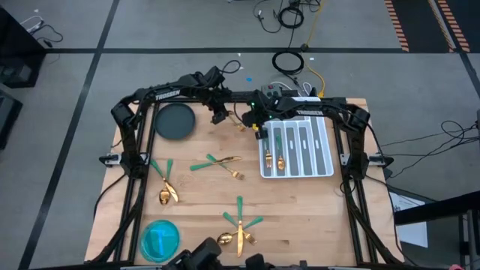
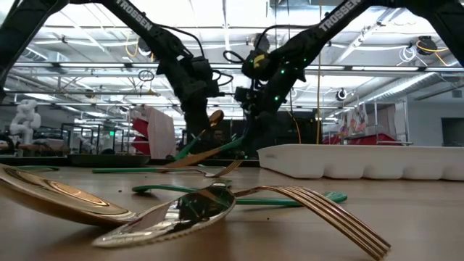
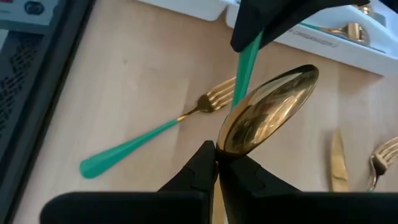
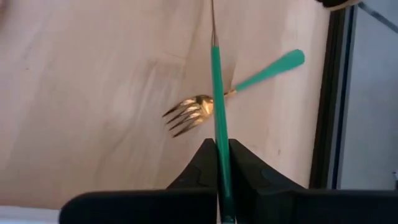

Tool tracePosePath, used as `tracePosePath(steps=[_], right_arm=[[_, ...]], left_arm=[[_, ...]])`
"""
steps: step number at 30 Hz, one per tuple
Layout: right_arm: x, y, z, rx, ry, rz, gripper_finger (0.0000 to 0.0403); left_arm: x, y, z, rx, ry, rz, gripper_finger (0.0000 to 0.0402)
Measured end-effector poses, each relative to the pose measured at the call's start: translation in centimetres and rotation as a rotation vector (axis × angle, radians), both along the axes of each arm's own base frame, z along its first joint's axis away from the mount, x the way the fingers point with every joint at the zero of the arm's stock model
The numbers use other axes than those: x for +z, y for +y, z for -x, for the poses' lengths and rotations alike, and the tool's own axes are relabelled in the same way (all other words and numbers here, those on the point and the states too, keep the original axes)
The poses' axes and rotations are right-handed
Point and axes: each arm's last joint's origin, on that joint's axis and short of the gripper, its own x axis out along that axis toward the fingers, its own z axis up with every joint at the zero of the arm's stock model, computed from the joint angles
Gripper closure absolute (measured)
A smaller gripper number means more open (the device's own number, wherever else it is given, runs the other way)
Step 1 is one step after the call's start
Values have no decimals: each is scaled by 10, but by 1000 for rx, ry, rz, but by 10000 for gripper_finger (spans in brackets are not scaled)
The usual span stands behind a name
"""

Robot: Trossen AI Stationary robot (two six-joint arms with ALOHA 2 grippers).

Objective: Sort silverware
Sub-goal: Put the green knife into the white silverware organizer

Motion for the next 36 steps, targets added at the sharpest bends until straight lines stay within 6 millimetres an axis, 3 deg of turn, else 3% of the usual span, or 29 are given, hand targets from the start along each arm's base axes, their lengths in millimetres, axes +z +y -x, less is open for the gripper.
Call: tracePosePath(steps=[8,20,31,36], right_arm=[[3,-5,-2,-43,-9,91,403],[3,-4,-2,-37,-2,89,403],[2,-4,-1,-37,9,84,403],[2,-4,-1,-37,12,82,403]], left_arm=[[2,14,12,108,99,-124,380],[1,23,21,170,171,-199,376],[-3,20,26,107,239,-194,306],[-3,19,26,126,243,-185,295]])
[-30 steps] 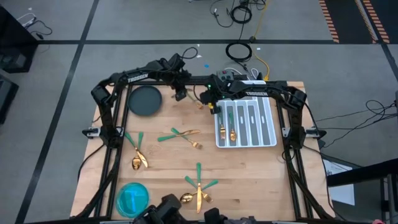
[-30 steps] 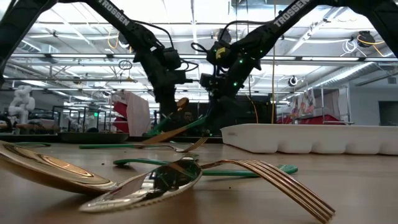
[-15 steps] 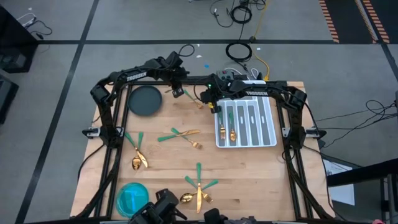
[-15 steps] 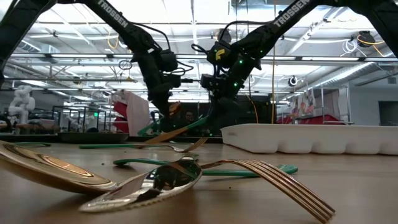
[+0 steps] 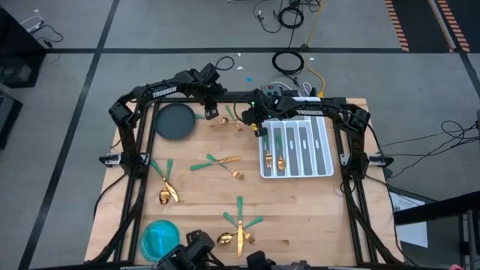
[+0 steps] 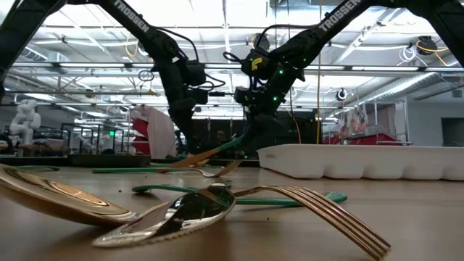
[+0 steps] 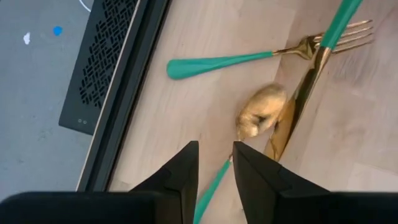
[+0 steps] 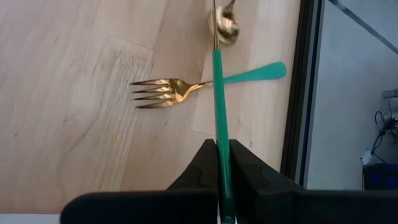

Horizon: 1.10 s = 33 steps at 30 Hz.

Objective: Sort silverware
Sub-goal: Put the green knife into the white silverware organizer

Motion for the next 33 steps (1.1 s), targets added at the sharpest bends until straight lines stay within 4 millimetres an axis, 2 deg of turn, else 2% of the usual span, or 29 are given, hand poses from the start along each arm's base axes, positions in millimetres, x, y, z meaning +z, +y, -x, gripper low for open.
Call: tracePosePath(steps=[5,10,15,19,28,33], right_arm=[[2,2,1,-4,7,-7,403],[13,7,4,6,5,-6,402],[26,9,10,-2,-7,3,402],[42,11,15,-14,-41,12,402],[66,19,41,-75,68,46,402],[83,26,56,-96,107,64,402]], left_arm=[[0,0,0,33,-6,8,295],[16,-4,2,36,-58,-1,294],[31,-13,2,-18,-177,82,294],[35,-24,-6,-44,-190,83,294],[36,-34,-17,-66,-136,-22,294],[51,-35,-24,-77,-171,-53,294]])
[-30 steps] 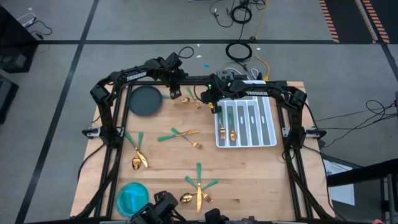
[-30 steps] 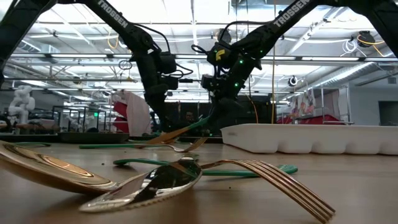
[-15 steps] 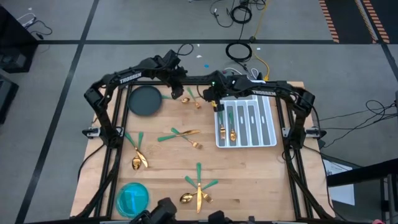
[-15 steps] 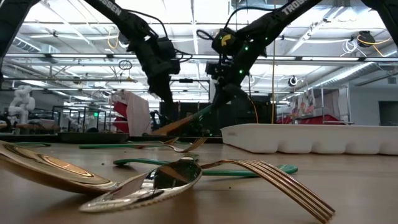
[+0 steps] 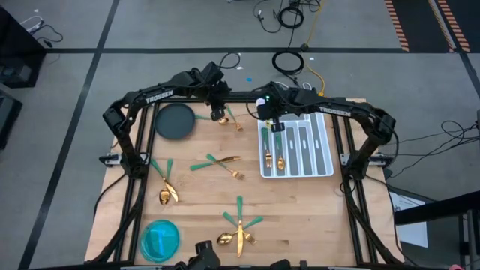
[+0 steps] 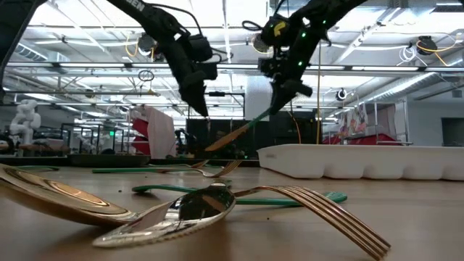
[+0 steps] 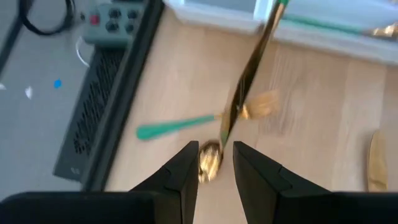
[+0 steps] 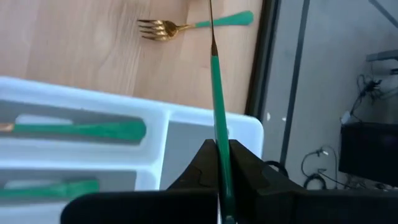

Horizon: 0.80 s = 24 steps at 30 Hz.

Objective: Sort silverware
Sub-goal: Put the green knife into the white silverware organizer

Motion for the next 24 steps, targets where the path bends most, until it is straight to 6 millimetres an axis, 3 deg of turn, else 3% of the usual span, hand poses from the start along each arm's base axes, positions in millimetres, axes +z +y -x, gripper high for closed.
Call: tracePosePath(steps=[8,16,24], right_arm=[[49,26,51,2,37,-4,402],[89,64,119,-74,50,-104,402],[107,77,142,-106,-59,-94,402]], left_arm=[[38,1,-9,-19,-91,-59,294],[54,-2,-19,-85,-307,94,294],[70,-49,-65,-295,-515,51,294]])
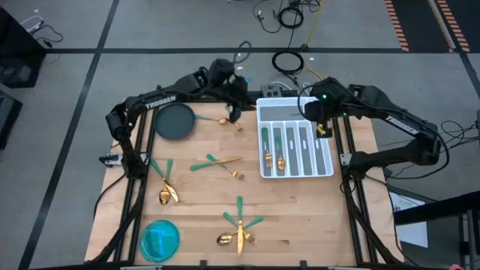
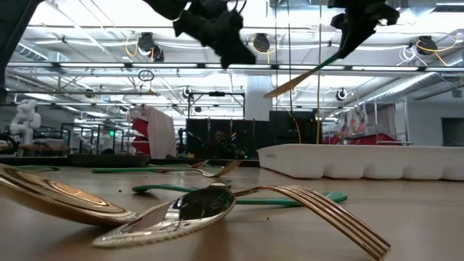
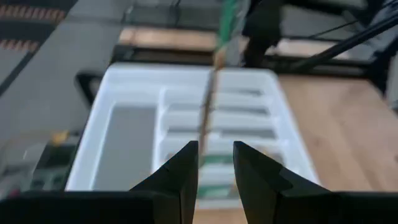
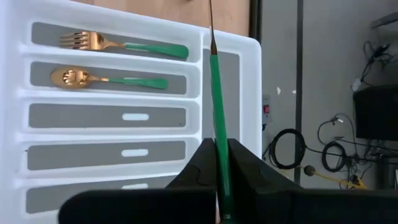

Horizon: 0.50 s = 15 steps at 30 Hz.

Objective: Sort silverware
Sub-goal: Put the green knife into the white silverware organizer

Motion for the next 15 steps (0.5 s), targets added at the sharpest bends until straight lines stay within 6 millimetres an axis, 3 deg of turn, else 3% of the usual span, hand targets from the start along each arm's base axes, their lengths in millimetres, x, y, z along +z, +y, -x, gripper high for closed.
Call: tracePosePath(steps=[6,15], right_arm=[[1,5,-3,36,-11,4,402],[2,15,-10,97,-43,-5,403]], left_arm=[[-1,-33,-22,-5,-15,-94,294],[-17,-39,-30,31,84,-178,294]])
